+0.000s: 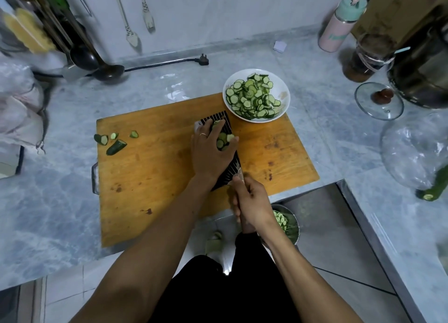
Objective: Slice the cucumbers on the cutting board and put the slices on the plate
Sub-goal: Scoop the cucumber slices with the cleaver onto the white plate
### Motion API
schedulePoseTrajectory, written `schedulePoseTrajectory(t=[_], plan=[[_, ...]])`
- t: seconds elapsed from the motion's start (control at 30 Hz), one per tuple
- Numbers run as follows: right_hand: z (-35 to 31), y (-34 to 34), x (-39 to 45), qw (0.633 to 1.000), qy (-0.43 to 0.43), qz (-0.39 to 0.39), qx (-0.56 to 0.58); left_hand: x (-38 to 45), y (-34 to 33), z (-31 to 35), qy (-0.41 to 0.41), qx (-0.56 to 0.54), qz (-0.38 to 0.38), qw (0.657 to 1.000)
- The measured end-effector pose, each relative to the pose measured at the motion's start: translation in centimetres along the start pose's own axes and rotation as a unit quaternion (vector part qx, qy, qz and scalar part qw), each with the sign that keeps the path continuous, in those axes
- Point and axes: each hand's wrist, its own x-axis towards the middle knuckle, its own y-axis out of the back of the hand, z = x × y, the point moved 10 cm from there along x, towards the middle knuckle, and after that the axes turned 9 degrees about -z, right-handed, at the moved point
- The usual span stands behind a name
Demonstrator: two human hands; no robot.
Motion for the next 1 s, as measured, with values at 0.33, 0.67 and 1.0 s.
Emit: schedulePoseTrajectory(t=[0.33, 0.67, 1.0], plan=[[-7.6, 8.3, 1.6, 0.997, 0.010, 0.077, -0.006, 7.9, -2.8, 11.3, -0.079, 0.032, -0.035, 0.996], [-9.8, 16.8, 5.6, 0.989, 0.033, 0.126, -0.064, 13.9, -8.9, 16.6, -0.120, 0.070, -0.072, 0.988], [-10.7, 20.6, 10.0, 0.976, 0.066, 0.116, -0.171, 15.8, -8.9, 13.6, -0.133, 0.229, -0.078, 0.961]])
